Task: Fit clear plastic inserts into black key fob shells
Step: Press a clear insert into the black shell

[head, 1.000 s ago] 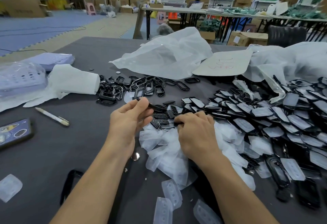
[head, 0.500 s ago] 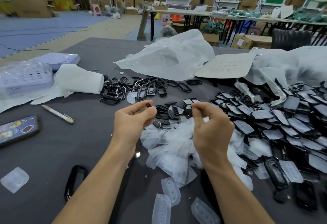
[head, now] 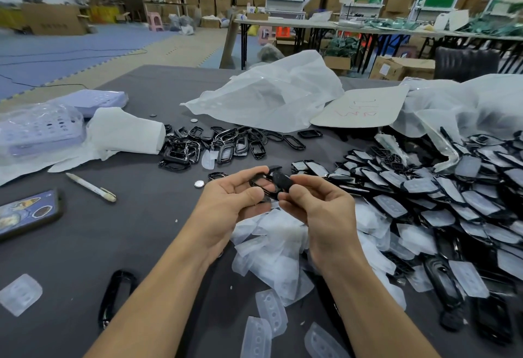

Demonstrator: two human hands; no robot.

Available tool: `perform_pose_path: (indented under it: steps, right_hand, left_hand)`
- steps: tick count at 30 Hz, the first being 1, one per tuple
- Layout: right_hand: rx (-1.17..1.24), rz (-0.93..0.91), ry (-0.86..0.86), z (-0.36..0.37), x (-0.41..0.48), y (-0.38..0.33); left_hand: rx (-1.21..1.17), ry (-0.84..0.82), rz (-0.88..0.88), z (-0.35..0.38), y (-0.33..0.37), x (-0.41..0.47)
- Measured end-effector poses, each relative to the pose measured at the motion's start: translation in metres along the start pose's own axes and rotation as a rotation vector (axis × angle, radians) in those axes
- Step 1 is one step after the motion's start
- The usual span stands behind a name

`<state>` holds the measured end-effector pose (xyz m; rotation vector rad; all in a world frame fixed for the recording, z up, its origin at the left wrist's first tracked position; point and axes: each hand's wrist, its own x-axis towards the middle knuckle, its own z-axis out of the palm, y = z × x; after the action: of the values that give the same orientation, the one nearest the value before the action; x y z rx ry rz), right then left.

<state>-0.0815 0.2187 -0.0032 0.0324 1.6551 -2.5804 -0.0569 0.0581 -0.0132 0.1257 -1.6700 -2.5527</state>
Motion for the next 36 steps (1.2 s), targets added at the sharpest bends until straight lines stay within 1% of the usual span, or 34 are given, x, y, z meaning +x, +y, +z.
perform_pose_path:
  steps: [4, 8, 12, 19, 23, 25, 31, 36]
  right_hand:
    - [-0.044, -0.027, -0.004, 0.001, -0.002, 0.000]
    - [-0.120, -0.127, 0.022, 0.001, -0.003, 0.000]
    - [-0.195, -0.188, 0.061, -0.001, 0.000, 0.001]
    - [-0.226, -0.193, 0.136, -0.004, 0.004, 0.004]
    - [-0.392, -0.306, 0.188, -0.004, 0.002, 0.004]
    - [-0.418, -0.334, 0.170, -0.001, -0.001, 0.005]
    - [-0.353, -0.310, 0.039, 0.004, -0.009, 0.003]
    - [-0.494, -0.367, 0.021, 0.004, -0.008, 0.005]
  left_hand:
    - [-0.047, 0.080, -0.002, 0.000, -0.001, 0.002]
    - [-0.056, 0.143, 0.010, 0.001, -0.003, 0.003]
    - [-0.043, 0.153, 0.017, -0.002, -0.004, 0.003]
    - [-0.026, 0.144, 0.031, -0.001, -0.004, 0.004]
    - [0.011, 0.154, 0.016, -0.001, -0.003, 0.001]
    - [0.016, 0.154, 0.010, 0.000, -0.002, 0.000]
    - [0.016, 0.129, -0.011, 0.002, 0.000, -0.003]
    - [0.017, 0.121, -0.025, 0.005, -0.001, -0.003]
